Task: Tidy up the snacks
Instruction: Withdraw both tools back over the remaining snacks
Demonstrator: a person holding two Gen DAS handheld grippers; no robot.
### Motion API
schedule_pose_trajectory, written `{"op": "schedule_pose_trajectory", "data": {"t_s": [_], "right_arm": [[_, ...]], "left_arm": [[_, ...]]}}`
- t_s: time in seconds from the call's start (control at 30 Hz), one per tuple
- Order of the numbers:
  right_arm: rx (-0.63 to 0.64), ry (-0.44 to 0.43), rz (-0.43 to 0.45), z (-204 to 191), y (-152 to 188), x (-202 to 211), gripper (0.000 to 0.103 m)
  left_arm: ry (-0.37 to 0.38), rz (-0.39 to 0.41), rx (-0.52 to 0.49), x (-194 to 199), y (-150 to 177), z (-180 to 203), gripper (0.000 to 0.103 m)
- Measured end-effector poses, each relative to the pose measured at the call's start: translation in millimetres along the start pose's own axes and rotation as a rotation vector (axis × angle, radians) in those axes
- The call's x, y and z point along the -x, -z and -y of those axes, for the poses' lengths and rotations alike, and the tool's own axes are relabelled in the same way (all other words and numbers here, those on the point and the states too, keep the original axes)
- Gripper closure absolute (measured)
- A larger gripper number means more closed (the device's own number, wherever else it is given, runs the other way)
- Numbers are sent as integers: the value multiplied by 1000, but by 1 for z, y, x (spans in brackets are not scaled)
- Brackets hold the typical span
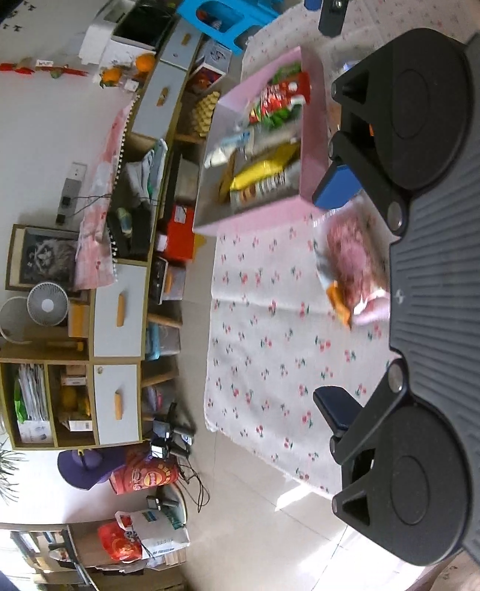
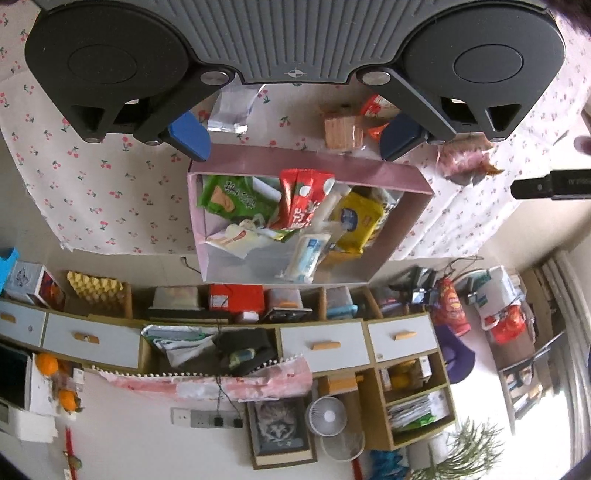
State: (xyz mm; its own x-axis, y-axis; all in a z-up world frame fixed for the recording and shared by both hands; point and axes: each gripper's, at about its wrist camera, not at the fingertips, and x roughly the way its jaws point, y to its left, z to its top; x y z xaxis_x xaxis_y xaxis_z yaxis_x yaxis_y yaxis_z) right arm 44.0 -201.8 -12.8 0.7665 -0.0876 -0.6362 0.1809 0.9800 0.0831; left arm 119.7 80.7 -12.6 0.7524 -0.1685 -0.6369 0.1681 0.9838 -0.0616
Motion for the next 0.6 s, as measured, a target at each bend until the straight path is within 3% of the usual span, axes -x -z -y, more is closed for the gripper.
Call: {"op": "schedule_pose_trajectory", "data": {"t_s": [0.17, 0.37, 0.6], "right_arm": [[38, -5, 1, -10, 9, -6, 4], [117, -83, -40, -28, 26, -18, 4], [192, -150, -90, -46, 38, -26, 4]], "left_arm": [[3, 9, -34, -12, 8, -11, 1], [96, -29, -113, -23, 22, -10, 1], [185, -108, -127, -34, 30, -9, 14]]}}
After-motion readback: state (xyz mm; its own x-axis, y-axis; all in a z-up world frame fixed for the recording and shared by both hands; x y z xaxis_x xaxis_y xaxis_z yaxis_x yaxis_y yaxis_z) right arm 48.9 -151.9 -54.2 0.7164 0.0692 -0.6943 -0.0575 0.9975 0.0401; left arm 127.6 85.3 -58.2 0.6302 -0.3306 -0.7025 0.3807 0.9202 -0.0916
